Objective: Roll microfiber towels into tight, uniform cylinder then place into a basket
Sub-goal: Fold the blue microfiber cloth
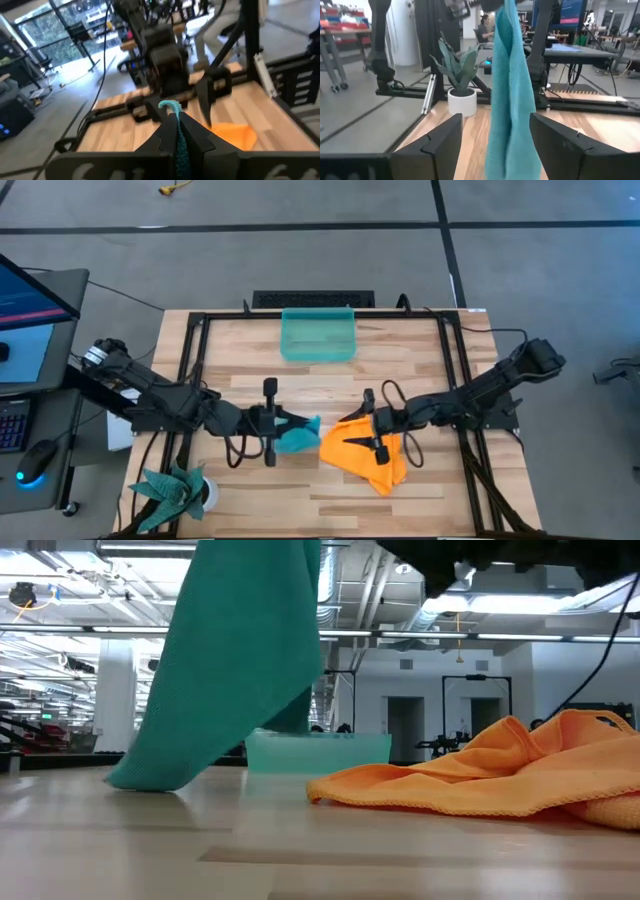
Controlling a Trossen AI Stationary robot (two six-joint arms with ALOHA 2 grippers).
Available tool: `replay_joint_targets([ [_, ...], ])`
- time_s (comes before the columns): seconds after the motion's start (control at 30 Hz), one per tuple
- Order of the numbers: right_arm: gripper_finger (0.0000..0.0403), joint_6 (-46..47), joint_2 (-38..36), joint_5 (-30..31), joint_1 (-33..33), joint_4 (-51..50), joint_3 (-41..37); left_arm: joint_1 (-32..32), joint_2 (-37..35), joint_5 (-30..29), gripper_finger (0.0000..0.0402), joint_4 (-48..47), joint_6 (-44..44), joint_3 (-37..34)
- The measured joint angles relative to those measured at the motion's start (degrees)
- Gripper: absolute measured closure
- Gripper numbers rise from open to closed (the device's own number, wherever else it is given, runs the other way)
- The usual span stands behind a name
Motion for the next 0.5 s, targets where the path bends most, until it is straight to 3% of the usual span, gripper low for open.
replay_joint_targets([
  [0.23,0.0148,-5.3,7.8,6.1,0.0,0.0,7.7,-0.4,0.0,0.1,0.0401,0.0,0.0,0.0],
  [0.5,0.0148,-3.6,10.3,5.9,0.1,-0.2,11.5,-0.4,0.0,0.2,0.0401,0.0,0.0,0.0],
])
